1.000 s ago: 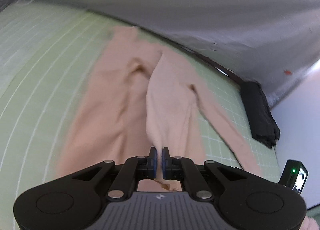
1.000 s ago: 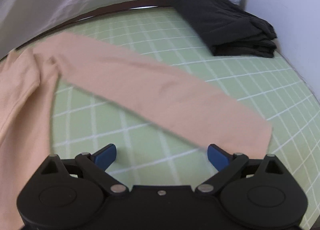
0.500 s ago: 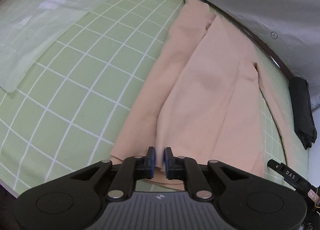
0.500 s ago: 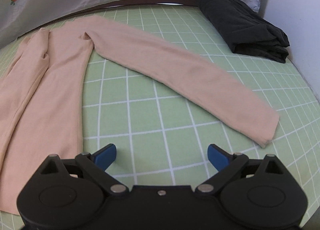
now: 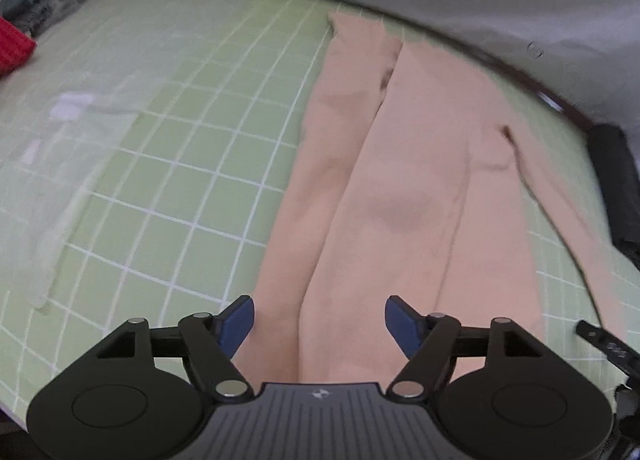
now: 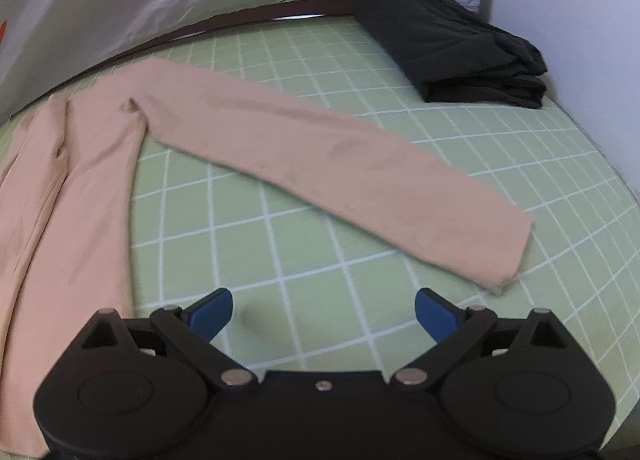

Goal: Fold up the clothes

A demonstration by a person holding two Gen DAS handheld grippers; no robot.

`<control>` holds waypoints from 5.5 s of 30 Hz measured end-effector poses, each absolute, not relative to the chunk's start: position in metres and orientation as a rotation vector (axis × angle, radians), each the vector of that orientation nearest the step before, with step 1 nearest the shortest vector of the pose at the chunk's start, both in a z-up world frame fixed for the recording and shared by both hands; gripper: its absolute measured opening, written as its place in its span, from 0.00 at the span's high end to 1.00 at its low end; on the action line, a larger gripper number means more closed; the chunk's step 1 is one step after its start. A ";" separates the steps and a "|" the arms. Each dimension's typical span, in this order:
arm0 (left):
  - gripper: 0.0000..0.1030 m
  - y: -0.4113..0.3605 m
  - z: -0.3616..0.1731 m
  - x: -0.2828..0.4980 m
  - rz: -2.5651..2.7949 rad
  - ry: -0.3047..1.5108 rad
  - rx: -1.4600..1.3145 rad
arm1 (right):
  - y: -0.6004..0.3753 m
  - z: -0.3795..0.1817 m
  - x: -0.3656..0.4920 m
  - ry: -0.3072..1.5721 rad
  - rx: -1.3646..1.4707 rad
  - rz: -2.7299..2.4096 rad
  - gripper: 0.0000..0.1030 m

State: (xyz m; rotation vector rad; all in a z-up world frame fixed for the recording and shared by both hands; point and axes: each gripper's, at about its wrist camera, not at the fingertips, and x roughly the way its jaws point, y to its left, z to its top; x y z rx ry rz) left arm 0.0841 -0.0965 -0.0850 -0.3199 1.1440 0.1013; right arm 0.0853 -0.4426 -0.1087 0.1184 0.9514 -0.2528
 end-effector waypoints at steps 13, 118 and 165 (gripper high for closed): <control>0.23 -0.115 -0.109 0.131 0.054 1.213 -0.197 | -0.488 -0.117 0.092 0.955 0.235 -0.435 0.04; 0.92 -0.272 -0.101 0.206 -0.272 1.040 0.005 | -0.530 -0.122 0.160 0.960 0.147 -0.353 0.04; 0.44 -0.082 -0.090 0.084 -0.133 1.097 -0.074 | -0.347 -0.103 0.097 1.037 0.131 0.022 0.58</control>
